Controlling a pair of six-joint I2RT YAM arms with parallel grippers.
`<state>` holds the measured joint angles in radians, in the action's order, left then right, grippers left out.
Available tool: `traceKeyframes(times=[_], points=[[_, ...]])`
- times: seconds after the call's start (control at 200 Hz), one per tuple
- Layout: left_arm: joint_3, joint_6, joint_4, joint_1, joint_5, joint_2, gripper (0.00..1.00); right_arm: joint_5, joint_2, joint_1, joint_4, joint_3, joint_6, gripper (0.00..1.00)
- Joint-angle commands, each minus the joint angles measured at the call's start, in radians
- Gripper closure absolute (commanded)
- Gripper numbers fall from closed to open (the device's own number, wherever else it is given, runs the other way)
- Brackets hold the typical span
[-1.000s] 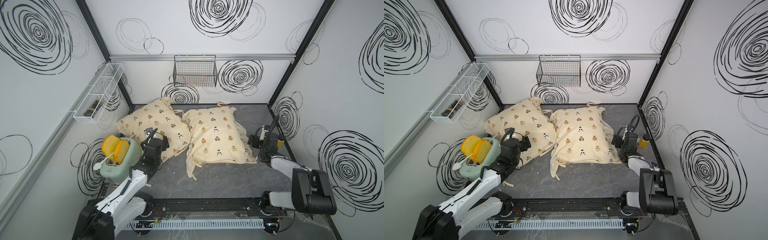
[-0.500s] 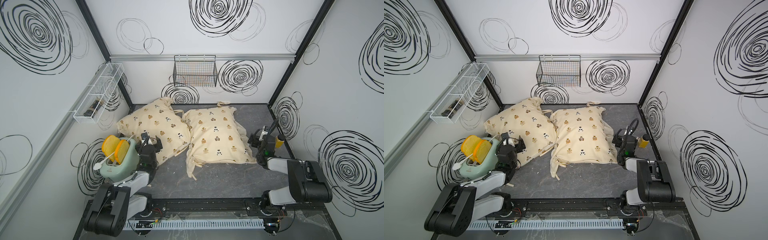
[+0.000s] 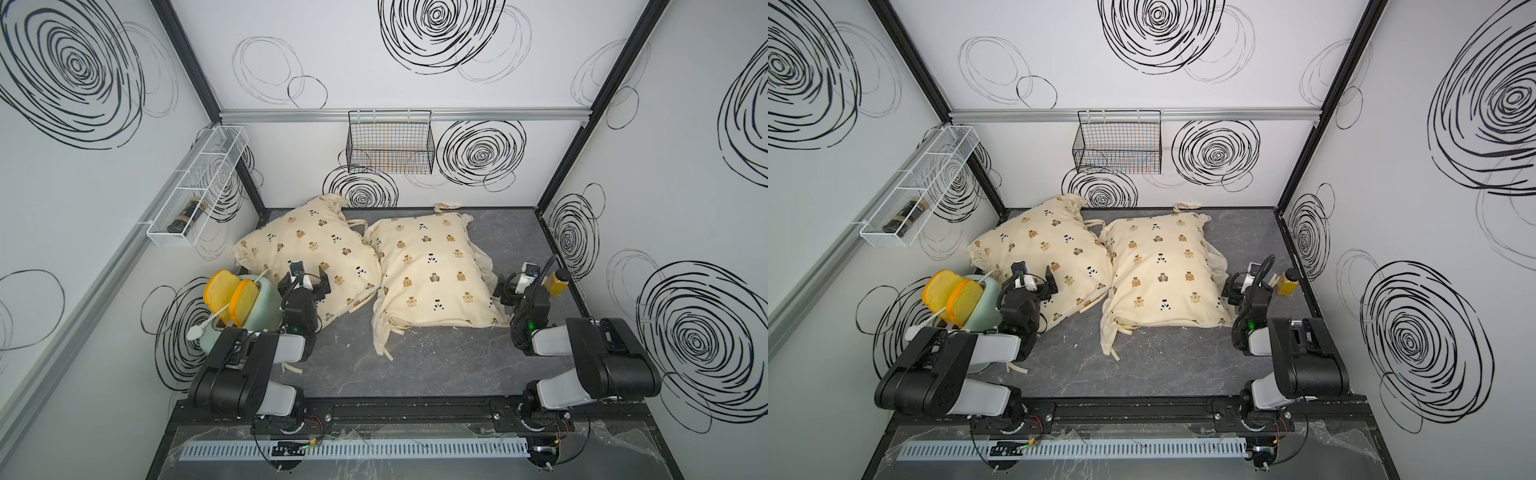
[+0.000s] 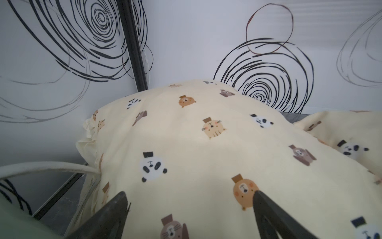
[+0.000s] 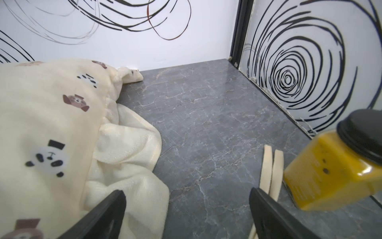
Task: Zip up pillowcases
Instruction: Reset both arms
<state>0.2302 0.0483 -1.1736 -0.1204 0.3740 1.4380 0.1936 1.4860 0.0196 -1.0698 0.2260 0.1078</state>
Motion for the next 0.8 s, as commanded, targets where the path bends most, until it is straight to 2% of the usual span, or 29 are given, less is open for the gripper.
traceKeyframes(times=[0.0, 0.08, 0.155, 0.23, 0.795], points=[[-0.027, -0.030, -0.139, 0.005, -0.052, 0.020, 0.04, 0.010, -0.015, 0.001, -0.048, 0.017, 0.004, 0.03], [-0.063, -0.033, -0.286, 0.018, -0.064, 0.079, 0.04, 0.007, -0.016, 0.001, -0.052, 0.015, 0.003, 0.03], [-0.051, -0.020, -0.196, 0.016, -0.063, 0.044, 0.04, 0.008, -0.015, 0.000, -0.054, 0.016, 0.003, 0.03], [-0.063, -0.031, -0.262, 0.015, -0.062, 0.068, 0.04, 0.007, -0.015, -0.001, -0.053, 0.016, 0.003, 0.03], [-0.060, -0.028, -0.247, 0.018, -0.066, 0.061, 0.04, 0.008, -0.012, 0.000, -0.049, 0.018, 0.003, 0.03]])
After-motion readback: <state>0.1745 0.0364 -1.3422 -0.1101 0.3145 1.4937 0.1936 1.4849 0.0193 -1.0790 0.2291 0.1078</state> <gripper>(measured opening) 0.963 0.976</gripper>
